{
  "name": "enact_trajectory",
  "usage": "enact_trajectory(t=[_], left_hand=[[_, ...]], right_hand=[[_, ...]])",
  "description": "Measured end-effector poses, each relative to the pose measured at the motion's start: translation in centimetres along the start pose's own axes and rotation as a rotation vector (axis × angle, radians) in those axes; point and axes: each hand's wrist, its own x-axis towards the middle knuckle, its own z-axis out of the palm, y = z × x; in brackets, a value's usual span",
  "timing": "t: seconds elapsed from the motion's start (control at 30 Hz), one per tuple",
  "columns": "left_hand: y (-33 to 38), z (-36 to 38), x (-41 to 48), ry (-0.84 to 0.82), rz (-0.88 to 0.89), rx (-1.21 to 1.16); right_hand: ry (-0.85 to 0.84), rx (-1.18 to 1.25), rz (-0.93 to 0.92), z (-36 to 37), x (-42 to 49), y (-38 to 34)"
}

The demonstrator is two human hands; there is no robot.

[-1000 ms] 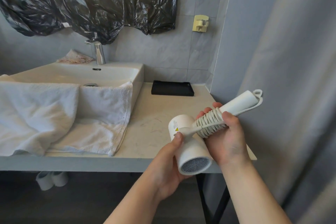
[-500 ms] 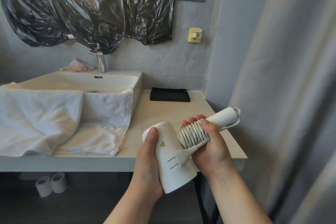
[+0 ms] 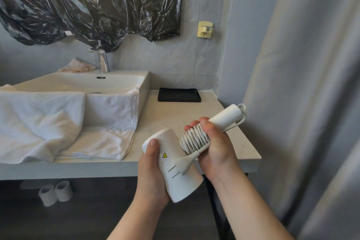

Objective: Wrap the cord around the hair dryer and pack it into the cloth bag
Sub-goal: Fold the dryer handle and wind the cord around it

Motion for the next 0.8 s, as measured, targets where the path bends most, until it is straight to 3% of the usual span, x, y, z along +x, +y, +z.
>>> enact_trajectory(t=[0.13, 0.37, 0.63, 0.8], left_hand=[[-0.3, -0.1, 0.3, 0.066, 0.094, 0.11], [-1.1, -0.8, 1.7, 0.031, 0.09, 0.185], [-1.6, -0.8, 4.7, -0.084, -0.07, -0.005], [-0.7, -1.1, 7.5, -0.054, -0.056, 0.072]], right_hand=[[0.079, 0.014, 0.007, 0.1, -0.1, 0.0], [0.215, 0.012, 0.057, -0.7, 0.3, 0.5], [-0.018, 0.128, 0.142, -3.4, 2.5, 0.2], [0.012, -0.04, 0.199, -4.4, 5.0, -0.1]])
